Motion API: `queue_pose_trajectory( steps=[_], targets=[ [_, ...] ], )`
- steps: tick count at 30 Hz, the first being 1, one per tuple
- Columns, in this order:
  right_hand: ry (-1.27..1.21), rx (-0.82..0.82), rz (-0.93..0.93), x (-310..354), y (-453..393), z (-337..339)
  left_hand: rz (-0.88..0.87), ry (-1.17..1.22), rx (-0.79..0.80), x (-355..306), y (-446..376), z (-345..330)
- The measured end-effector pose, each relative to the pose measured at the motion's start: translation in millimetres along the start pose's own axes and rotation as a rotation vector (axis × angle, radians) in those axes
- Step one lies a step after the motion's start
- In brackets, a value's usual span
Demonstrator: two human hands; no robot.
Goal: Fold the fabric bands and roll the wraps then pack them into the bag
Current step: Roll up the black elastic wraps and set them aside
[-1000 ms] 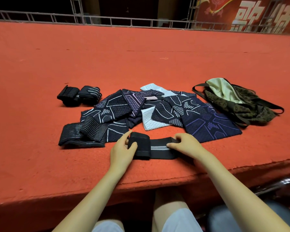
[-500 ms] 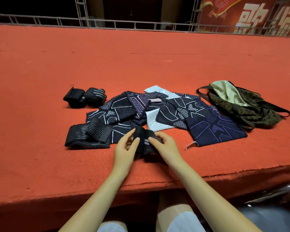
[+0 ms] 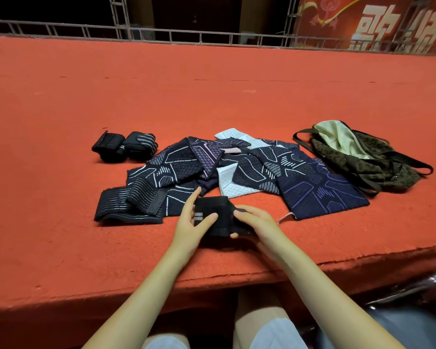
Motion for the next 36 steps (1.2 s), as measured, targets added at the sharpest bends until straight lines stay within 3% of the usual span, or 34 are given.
queue_pose_trajectory(
  steps=[8, 13, 20, 23, 29, 31, 33, 36],
  targets=[
    [0.375, -0.178, -0.043, -14.7, 4.6, 31.5, -0.118, -0.389, -0.052, -2.1, 1.9, -11.8],
    [0.366, -0.254, -0.047, -18.5, 4.3, 36.3, -0.108, -0.436, -0.056, -0.7, 0.6, -14.4],
    [0.442, -0.272, -0.012, -20.2, 1.7, 40.8, -0.050, -0.458, 0.055, 2.4, -4.3, -16.5],
    [0.369, -0.303, 0.027, -17.4, 4.2, 39.8, -0.056, -0.499, 0.057, 3.2, -4.6, -19.6],
    [-0.208, -0.340, 0.042, -23.4, 14.3, 39.7, -0.088, -0.477, 0.004, 2.4, -3.1, -17.5],
    [-0.087, -0.276, 0.093, -22.5, 14.5, 37.8, -0.093, -0.458, 0.008, 3.2, -3.5, -16.0],
    [0.215, -0.203, 0.178, -19.1, 12.6, 32.5, -0.091, -0.447, 0.009, 3.4, -3.6, -16.1],
    [0.392, -0.251, 0.261, -16.7, 7.5, 23.8, -0.109, -0.439, 0.004, 2.7, -2.8, -15.6]
  ],
)
Point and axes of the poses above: each hand's wrist, its own y-axis away from the middle knuckle, its own z-axis out of the back of the hand, x = y × z, the point moved 7 cm from there along -y, towards the middle knuckle, and after that the axes turned 10 degrees about z, right-handed, at the moved point
